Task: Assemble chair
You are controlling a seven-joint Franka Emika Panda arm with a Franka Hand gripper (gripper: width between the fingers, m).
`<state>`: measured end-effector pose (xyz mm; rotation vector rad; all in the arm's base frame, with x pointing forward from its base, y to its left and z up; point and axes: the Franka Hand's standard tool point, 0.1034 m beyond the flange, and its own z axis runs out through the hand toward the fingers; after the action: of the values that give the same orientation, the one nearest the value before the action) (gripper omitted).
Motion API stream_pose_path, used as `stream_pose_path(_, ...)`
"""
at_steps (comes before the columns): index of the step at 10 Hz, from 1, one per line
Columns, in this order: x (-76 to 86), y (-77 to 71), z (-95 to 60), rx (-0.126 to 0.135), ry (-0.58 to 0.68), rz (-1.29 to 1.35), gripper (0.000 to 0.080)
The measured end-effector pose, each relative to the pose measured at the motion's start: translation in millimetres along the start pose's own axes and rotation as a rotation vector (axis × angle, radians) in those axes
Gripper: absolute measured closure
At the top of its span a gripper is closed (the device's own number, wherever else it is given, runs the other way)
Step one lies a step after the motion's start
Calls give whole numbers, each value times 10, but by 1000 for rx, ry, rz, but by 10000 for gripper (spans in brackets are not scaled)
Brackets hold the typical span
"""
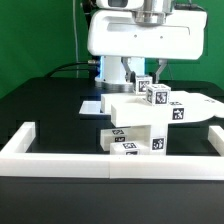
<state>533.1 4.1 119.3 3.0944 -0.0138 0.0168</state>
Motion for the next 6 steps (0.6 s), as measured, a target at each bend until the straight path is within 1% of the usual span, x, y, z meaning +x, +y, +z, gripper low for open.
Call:
stream_pose_path(2, 32, -14, 3, -3, 3, 276, 515)
stream_pose_path(5, 108, -19, 4, -7, 8, 586, 515)
stream_pose_path(6, 111, -23, 3, -4, 8, 669, 515)
